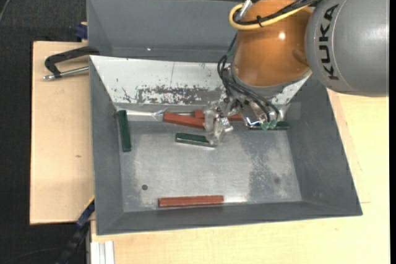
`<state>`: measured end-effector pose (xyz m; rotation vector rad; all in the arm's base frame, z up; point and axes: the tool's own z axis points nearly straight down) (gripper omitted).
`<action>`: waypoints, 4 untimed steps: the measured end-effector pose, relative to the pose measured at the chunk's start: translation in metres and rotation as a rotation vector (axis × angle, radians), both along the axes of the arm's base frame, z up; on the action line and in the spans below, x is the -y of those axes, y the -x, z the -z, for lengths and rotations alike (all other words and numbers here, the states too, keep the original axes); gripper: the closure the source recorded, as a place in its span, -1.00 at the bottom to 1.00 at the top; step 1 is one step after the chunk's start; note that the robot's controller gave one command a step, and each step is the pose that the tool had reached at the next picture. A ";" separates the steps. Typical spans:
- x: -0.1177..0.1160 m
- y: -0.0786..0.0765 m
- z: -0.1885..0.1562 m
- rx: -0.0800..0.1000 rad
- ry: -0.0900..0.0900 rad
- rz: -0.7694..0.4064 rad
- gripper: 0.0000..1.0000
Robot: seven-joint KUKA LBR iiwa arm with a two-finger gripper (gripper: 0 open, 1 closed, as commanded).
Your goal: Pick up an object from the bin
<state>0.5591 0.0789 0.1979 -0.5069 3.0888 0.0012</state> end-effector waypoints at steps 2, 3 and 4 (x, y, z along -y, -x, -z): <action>0.025 -0.030 0.125 -0.013 0.003 -0.179 -1.00; 0.024 -0.031 0.121 -0.009 0.001 -0.178 1.00; 0.006 -0.015 -0.014 0.004 0.000 -0.105 1.00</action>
Offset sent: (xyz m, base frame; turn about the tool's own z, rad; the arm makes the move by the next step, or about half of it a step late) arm 0.0000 0.0000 0.0000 0.0000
